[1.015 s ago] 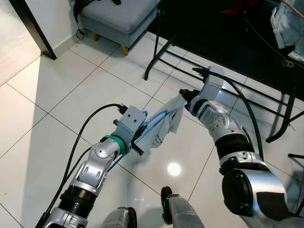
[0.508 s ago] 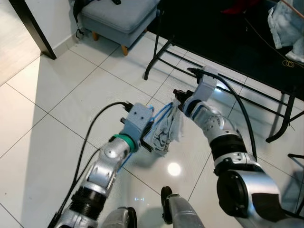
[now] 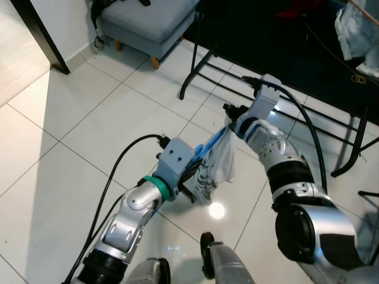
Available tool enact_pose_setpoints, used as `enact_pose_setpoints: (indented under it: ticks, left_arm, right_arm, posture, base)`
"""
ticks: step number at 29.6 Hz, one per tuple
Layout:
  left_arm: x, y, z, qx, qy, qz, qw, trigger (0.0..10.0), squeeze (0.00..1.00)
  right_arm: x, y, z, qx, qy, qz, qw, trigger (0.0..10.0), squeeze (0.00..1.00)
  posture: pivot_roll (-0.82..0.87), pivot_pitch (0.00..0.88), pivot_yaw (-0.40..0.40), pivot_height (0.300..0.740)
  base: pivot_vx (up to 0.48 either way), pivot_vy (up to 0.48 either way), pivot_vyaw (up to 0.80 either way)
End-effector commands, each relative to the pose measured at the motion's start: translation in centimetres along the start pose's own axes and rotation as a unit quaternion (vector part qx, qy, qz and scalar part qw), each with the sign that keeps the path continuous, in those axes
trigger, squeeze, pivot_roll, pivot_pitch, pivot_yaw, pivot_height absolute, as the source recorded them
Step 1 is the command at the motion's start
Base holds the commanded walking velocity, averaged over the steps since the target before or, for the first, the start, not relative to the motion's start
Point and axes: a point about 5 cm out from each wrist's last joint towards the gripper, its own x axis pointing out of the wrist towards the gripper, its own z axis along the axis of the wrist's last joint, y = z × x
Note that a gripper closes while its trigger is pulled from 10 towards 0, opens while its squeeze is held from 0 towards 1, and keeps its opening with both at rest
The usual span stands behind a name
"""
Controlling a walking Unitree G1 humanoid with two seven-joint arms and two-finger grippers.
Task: Hang hanger
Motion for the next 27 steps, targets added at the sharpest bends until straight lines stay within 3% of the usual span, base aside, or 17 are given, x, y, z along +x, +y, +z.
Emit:
enact_pose_setpoints:
  ticks: [1,8,12,19,22,27]
  left_arm:
    - [-0.2,-0.6,-0.3,-0.008,0.004,-0.018,1.0,10.0,0.0]
    - [-0.5,-1.0,-0.3,-0.007,0.006,-0.045,0.999,10.0,0.0]
    - [0.4,-1.4,-0.7,-0.004,0.012,-0.048,0.999,10.0,0.0]
    - [2.5,0.0,-1.3,0.035,0.042,0.025,0.998,10.0,0.0]
    - [3.3,0.6,-1.4,0.053,0.062,0.045,0.996,10.0,0.0]
    - [3.7,0.9,-1.7,0.049,0.077,0.055,0.994,10.0,0.0]
  right_arm:
    - [-0.1,-0.1,-0.1,-0.005,0.001,0.006,1.0,10.0,0.0]
    - [0.0,0.4,0.0,-0.004,0.001,0.016,1.0,10.0,0.0]
    - [0.0,1.4,0.2,0.006,-0.003,0.03,1.0,10.0,0.0]
    - [-0.7,3.0,0.4,0.034,-0.005,0.041,0.999,10.0,0.0]
    - [-1.4,3.1,-0.1,0.05,0.001,0.028,0.998,10.0,0.0]
    - [-1.8,2.7,-0.9,0.043,0.001,0.006,0.999,10.0,0.0]
  posture:
    - [-0.1,0.218,0.007,0.737]
    - [-0.1,0.218,0.01,0.737]
    - [-0.1,0.216,0.007,0.737]
    - [-0.11,0.217,0.002,0.737]
    - [-0.12,0.22,0.002,0.737]
    - [-0.13,0.22,0.005,0.737]
  base:
    - [0.0,0.0,0.0]
    - [0.0,0.0,0.0]
    - [0.0,0.0,0.0]
    - [0.0,0.0,0.0]
    - [0.0,0.0,0.0]
    - [0.0,0.0,0.0]
